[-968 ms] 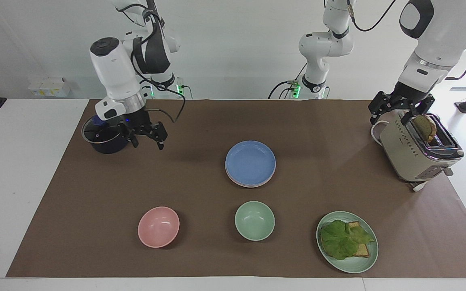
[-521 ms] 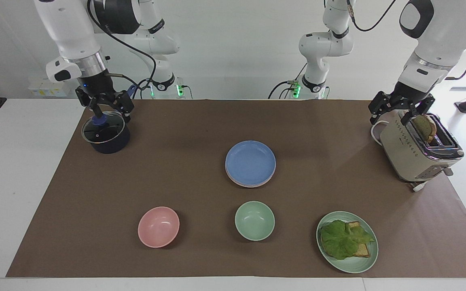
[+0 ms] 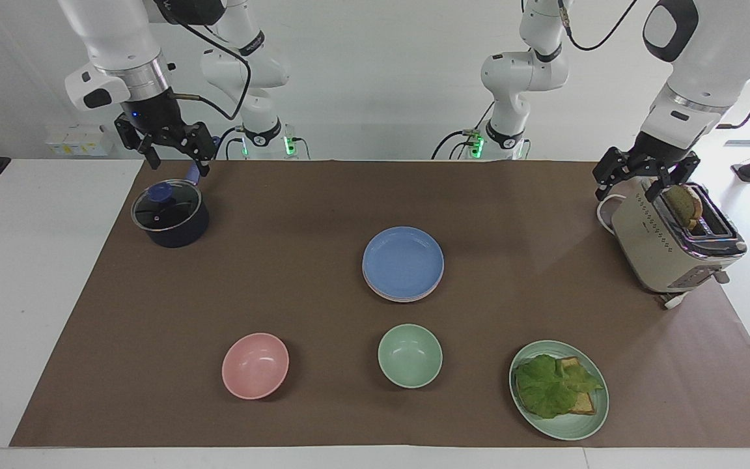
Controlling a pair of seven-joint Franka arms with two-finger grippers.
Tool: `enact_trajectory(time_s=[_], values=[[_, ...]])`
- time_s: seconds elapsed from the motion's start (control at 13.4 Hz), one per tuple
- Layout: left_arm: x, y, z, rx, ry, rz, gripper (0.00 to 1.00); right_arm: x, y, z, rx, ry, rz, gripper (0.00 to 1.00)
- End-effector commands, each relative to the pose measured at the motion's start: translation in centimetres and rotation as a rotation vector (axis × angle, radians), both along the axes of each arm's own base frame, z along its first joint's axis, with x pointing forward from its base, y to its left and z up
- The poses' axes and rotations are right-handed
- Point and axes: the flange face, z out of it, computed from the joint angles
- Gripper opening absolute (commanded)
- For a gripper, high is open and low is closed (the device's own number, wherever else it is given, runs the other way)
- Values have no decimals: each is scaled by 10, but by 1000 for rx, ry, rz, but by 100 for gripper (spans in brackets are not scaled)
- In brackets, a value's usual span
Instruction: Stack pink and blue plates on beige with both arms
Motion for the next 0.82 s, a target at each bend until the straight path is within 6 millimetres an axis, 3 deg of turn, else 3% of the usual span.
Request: enact_trajectory(time_s=[0.0, 0.74], values=[[-4, 5, 3, 17, 9, -3, 100, -1, -2, 4, 0, 20, 62, 100], [-4, 5, 3, 17, 9, -3, 100, -2, -2, 1, -1, 29, 184, 100]])
